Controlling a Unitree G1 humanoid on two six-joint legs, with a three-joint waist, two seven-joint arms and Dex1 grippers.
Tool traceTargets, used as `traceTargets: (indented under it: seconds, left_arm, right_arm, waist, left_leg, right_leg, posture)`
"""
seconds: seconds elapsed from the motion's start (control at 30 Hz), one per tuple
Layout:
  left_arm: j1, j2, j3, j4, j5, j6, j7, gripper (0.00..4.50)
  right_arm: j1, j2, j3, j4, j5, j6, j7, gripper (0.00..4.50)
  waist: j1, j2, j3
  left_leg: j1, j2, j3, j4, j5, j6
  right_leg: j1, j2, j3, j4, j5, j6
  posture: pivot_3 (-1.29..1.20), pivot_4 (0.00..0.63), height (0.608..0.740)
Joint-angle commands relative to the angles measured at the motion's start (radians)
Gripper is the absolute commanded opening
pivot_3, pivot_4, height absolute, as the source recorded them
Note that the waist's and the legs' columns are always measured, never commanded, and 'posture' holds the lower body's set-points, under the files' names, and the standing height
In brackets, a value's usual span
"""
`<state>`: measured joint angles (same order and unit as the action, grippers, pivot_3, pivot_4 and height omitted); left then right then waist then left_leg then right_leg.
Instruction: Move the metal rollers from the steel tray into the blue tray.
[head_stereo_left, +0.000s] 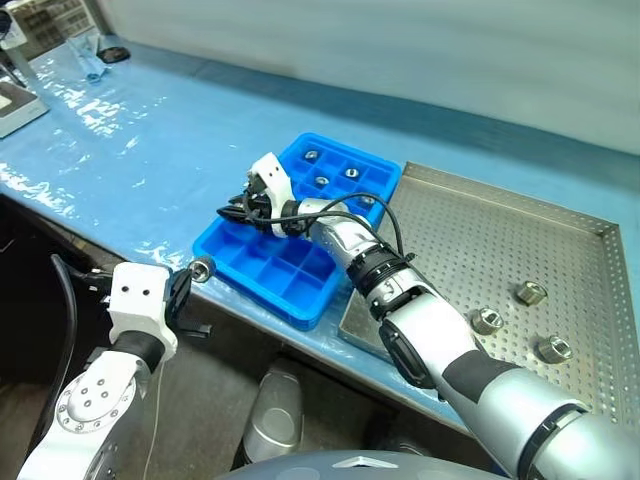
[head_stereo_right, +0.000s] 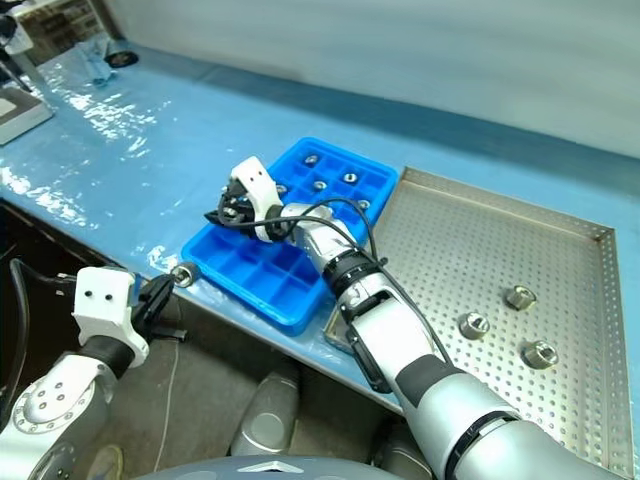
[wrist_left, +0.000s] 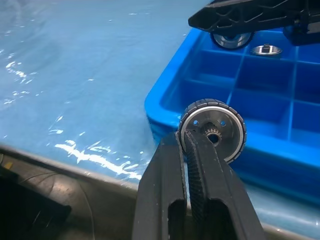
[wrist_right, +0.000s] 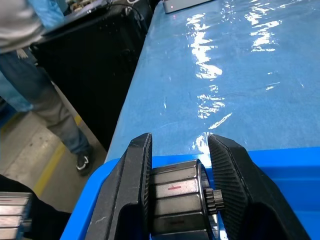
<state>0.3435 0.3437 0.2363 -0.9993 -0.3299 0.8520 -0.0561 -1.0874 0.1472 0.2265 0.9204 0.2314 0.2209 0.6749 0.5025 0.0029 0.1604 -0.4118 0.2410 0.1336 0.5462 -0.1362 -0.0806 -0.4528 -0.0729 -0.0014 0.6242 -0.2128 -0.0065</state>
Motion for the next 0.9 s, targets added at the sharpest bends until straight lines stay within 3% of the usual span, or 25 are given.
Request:
traceTargets:
  seconds: [0.03,0.47,0.9]
  left_arm:
    - [0.006,-0.001,0.028,-0.048,0.009,-0.021,0.010,0.00]
    - [-0.012,0.037,0.011,-0.048,-0.016,-0.049,-0.016,0.00]
    - [-0.045,0.046,0.011,-0.043,-0.014,-0.028,-0.045,0.00]
  right_arm:
    - [-0.072,0.182,-0.009,0.041,-0.026,-0.086,-0.049,1.33]
    - [-0.091,0.165,-0.007,0.155,-0.109,-0.183,-0.109,1.33]
    - [-0.099,0.117,-0.025,0.202,-0.163,-0.212,-0.123,1.33]
  waist:
    - [0.017,0.000,0.000]
    - [0.084,0.001,0.001]
    - [0.088,0.001,0.001]
  left_leg:
    - [0.000,0.000,-0.001,0.000,0.000,0.000]
    - [0.001,-0.002,-0.012,0.000,0.000,0.000]
    - [0.002,-0.002,-0.013,0.000,0.000,0.000]
  right_leg:
    - [0.000,0.000,0.000,0.000,0.000,0.000]
    - [0.002,0.004,0.000,0.001,0.000,-0.001]
    - [0.001,0.006,0.001,0.002,0.001,-0.002]
  posture:
    - [0.86,0.150,0.740]
    - [0.86,0.150,0.740]
    - [0.84,0.150,0.740]
